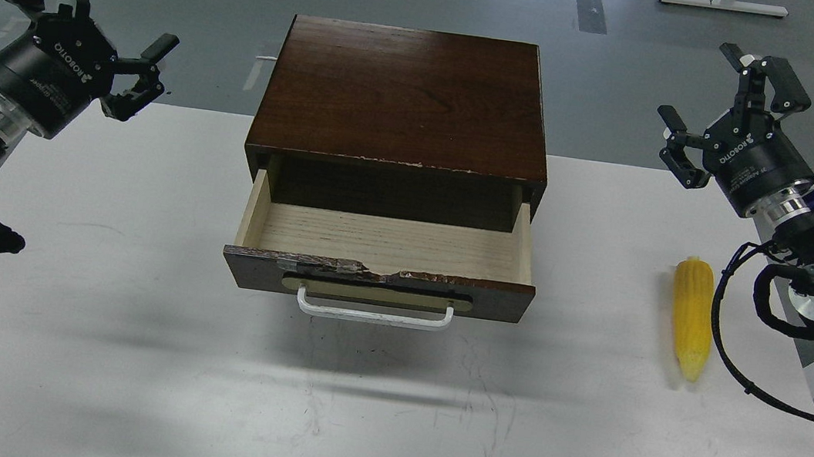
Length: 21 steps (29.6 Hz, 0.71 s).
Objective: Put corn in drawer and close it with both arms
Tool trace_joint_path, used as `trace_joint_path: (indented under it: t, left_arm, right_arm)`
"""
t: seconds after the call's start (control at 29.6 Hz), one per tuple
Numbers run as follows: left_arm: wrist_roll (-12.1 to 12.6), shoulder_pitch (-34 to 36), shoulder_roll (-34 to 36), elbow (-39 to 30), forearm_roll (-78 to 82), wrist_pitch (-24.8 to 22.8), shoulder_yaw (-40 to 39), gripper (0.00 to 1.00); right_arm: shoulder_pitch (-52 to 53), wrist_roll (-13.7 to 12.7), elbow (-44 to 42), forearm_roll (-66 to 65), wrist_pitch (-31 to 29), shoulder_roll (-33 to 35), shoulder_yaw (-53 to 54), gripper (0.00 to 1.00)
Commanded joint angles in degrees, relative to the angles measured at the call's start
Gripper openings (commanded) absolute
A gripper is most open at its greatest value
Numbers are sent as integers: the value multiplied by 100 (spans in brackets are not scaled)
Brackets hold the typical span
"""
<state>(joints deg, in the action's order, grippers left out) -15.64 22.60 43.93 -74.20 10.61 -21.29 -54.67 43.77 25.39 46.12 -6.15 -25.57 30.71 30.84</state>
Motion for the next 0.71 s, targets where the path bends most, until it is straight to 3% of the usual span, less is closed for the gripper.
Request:
trace_joint_path:
  t: [0.0,0.47,0.68]
  left_arm:
    - [0,-71,-7,-15,3,-42,-70,98]
    - [9,-63,10,-15,20,-59,-88,98]
    - [35,86,72,256,135,-671,-70,98]
  right_arm:
    - [-26,18,-6,-18,8,-4,-17,100]
    - [-9,45,-15,-18,26,-13,9,100]
    - [79,45,-33,-35,17,75,-17,100]
